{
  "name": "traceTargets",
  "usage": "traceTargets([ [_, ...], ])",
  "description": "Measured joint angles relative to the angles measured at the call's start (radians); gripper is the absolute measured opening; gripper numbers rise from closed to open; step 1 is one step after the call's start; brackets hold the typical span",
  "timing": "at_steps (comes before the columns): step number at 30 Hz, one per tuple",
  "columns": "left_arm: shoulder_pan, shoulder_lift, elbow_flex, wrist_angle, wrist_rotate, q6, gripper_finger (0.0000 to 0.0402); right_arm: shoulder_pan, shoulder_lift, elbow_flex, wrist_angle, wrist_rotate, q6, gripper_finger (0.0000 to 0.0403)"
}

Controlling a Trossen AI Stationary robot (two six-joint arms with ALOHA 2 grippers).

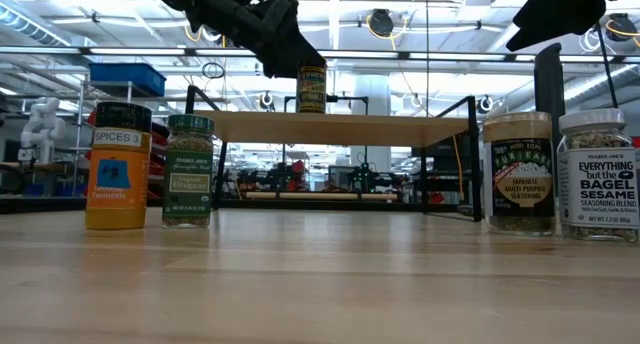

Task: Shelf spices
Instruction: Remove the yellow seasoning bottle from the shelf

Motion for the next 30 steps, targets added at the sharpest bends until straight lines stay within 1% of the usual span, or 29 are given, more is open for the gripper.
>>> traceTargets([
  [9,0.000,0.000,0.000,0.005,0.009,0.003,0.0256,0.000,0.000,0.000,-0.001,0.000,0.000,0.0295],
  [12,0.000,0.000,0.000,0.005,0.010,0.003,0.0245,0.000,0.000,0.000,-0.001,0.000,0.000,0.0295],
  [22,-0.005,-0.007,-0.001,0.001,0.014,-0.004,0.0244,0.000,0.000,0.000,-0.002,-0.001,0.000,0.0295],
  [26,-0.033,-0.017,0.022,-0.026,0.014,-0.008,0.0245,0.000,0.000,-0.001,-0.002,-0.001,0.000,0.0295],
  [30,-0.085,-0.030,0.055,-0.040,0.015,-0.009,0.0244,0.000,0.000,-0.001,-0.002,-0.001,0.000,0.0295],
])
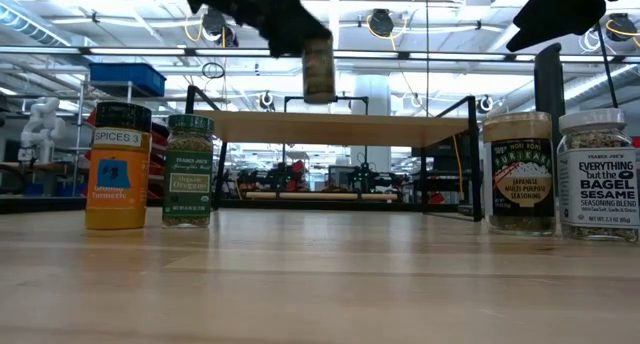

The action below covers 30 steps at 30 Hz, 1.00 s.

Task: Shelf spices
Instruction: Remove the yellow seasoning bottle from the shelf

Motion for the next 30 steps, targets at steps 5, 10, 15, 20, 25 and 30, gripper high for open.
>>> traceTargets([
  [5,-0.087,-0.001,0.042,-0.007,0.000,-0.034,0.0244,0.000,0.000,0.000,0.000,0.002,0.000,0.0295],
  [10,-0.185,-0.001,0.052,-0.010,-0.024,-0.051,0.0244,0.000,0.000,0.000,0.001,0.026,0.009,0.0295],
  [15,-0.282,-0.001,0.052,-0.009,-0.126,-0.052,0.0244,0.000,0.000,0.000,0.001,0.052,0.017,0.0295],
  [20,-0.357,-0.001,0.052,0.003,-0.218,-0.052,0.0244,0.000,0.000,0.000,0.002,0.072,0.026,0.0295],
  [25,-0.401,0.015,0.053,0.043,-0.264,-0.076,0.0244,0.000,0.000,0.000,0.002,0.187,0.034,0.0295],
  [30,-0.429,0.083,0.054,0.127,-0.267,-0.078,0.0244,0.000,-0.012,0.009,-0.004,0.314,0.048,0.0295],
])
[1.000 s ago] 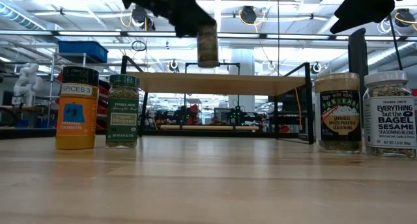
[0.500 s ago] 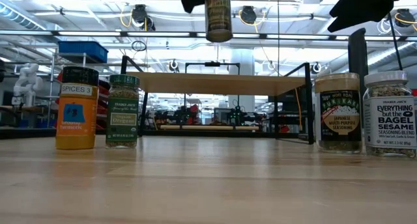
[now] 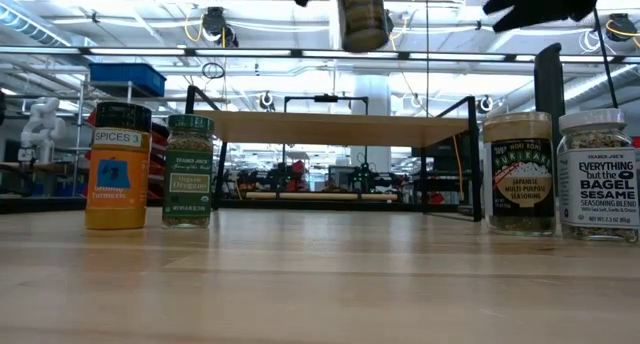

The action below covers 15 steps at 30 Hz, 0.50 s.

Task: Shelf spices
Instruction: Remove the yellow seasoning bottle from the shelf

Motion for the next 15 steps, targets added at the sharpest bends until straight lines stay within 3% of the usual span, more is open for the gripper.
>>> traceTargets([
  [15,-0.006,0.276,0.000,0.206,0.014,-0.023,0.0244,0.000,-0.017,0.066,-0.008,0.057,-0.073,0.0295],
])
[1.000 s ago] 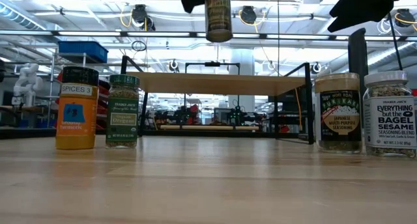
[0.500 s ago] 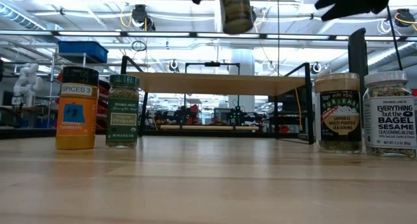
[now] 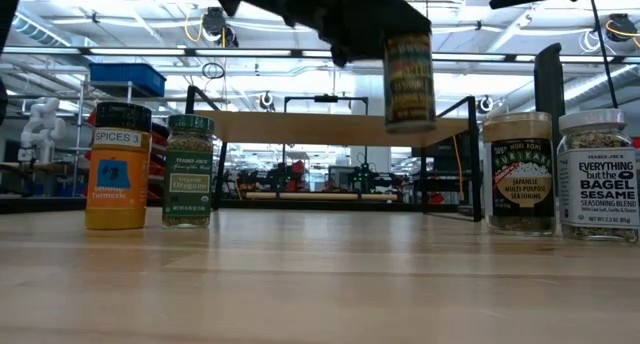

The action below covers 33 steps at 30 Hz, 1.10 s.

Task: Shelf spices
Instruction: Remove the yellow seasoning bottle from the shelf

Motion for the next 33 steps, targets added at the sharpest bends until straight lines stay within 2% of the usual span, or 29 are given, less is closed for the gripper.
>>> traceTargets([
  [11,0.000,0.121,0.000,0.094,-0.001,-0.004,0.0244,0.000,0.000,0.000,-0.008,-0.004,0.000,0.0295],
  [33,-0.016,0.250,0.021,0.193,-0.012,0.002,0.0244,0.000,0.001,-0.001,-0.006,-0.007,0.000,0.0295],
])
